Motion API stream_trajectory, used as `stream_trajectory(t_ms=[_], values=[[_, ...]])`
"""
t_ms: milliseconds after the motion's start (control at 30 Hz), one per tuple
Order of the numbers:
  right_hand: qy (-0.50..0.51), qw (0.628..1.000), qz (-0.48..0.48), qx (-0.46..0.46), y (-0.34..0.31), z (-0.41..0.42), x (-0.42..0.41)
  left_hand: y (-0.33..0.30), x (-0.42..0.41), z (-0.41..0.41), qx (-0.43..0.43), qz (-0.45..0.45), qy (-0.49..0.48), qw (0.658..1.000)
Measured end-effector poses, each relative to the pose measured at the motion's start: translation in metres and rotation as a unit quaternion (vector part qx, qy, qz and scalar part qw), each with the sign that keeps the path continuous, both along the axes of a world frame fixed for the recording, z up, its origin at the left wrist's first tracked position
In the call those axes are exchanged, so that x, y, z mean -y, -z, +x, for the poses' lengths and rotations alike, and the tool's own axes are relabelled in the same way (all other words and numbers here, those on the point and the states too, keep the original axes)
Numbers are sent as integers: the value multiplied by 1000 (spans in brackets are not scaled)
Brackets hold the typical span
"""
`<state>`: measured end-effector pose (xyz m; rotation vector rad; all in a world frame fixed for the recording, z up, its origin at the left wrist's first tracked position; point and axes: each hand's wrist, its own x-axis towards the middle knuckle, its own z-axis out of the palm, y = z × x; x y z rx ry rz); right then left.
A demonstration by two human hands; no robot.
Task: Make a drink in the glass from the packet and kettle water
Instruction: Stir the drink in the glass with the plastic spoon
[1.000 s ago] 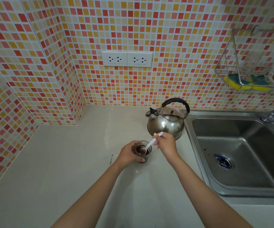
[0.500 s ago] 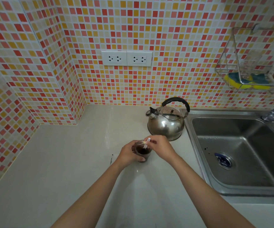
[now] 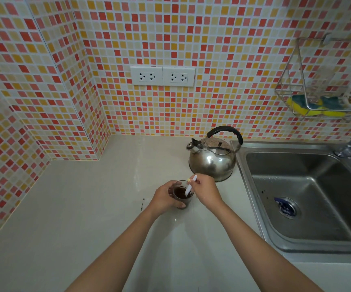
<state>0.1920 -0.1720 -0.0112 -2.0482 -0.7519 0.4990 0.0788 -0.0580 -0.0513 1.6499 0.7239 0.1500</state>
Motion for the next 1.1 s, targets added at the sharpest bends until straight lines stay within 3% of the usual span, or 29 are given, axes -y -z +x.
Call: stream_trajectory(t_ms=[100,233,400,600,767,933,1100], values=[[-28,999,21,-16,-2,-3,-2,0,0,0,0,-2,0,1000],[-12,999,-29,42,-3,2,0,-1,0,0,-2,1,2,1000],[-37,999,22,-24,-5,-4,-4,-1,0,-1,0,0,1,1000],[-11,999,-23,45,-1,1,-1,-1,0,0,0,-2,-2,1000],[-58,998,16,-18,-4,-4,-2,0,0,0,2,3,0,1000],[-25,998,-10,49,-2,0,4,0,0,0,-2,6,1,1000],[7,1000,-6,-25,-5,-3,-2,1,0,0,-8,4,-1,1000]])
